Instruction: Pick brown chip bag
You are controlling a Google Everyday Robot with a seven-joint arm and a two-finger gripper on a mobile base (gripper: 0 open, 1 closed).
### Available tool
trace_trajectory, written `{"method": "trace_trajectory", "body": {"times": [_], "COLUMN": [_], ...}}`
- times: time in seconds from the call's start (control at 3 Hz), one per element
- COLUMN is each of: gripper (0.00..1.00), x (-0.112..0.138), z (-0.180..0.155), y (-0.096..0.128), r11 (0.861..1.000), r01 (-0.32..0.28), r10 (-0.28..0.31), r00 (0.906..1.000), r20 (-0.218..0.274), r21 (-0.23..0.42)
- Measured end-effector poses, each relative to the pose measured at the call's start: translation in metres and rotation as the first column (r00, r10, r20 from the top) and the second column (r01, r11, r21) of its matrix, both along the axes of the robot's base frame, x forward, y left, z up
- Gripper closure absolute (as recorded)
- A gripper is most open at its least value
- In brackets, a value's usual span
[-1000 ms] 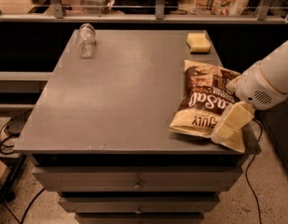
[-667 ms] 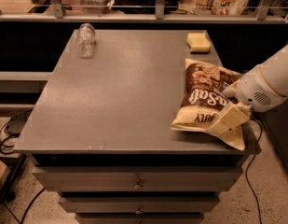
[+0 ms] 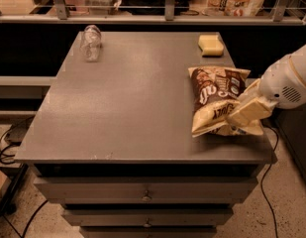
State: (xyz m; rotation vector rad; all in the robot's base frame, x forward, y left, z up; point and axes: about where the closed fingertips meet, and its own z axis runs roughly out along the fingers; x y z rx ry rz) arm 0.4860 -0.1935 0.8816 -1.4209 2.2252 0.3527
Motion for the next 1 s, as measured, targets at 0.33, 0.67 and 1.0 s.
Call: {"method": "trace_trajectory", "body": {"times": [0.33,0.67,1.0], "gripper": [0.99,1.00,1.00], "x": [0.001,0.005,0.013], "z": [0.024,0.051,0.097], "y": [0.011,0.023,0.036], "r11": [0.999,0.996,0.990], "r01": [-0.040,-0.087,-0.137], "r10": [0.040,0.087,0.141], "r00": [0.9980,0.9920,0.9750], "r20": [0.049,0.092,0.172], "r21": [0.003,-0.004,-0.036]}}
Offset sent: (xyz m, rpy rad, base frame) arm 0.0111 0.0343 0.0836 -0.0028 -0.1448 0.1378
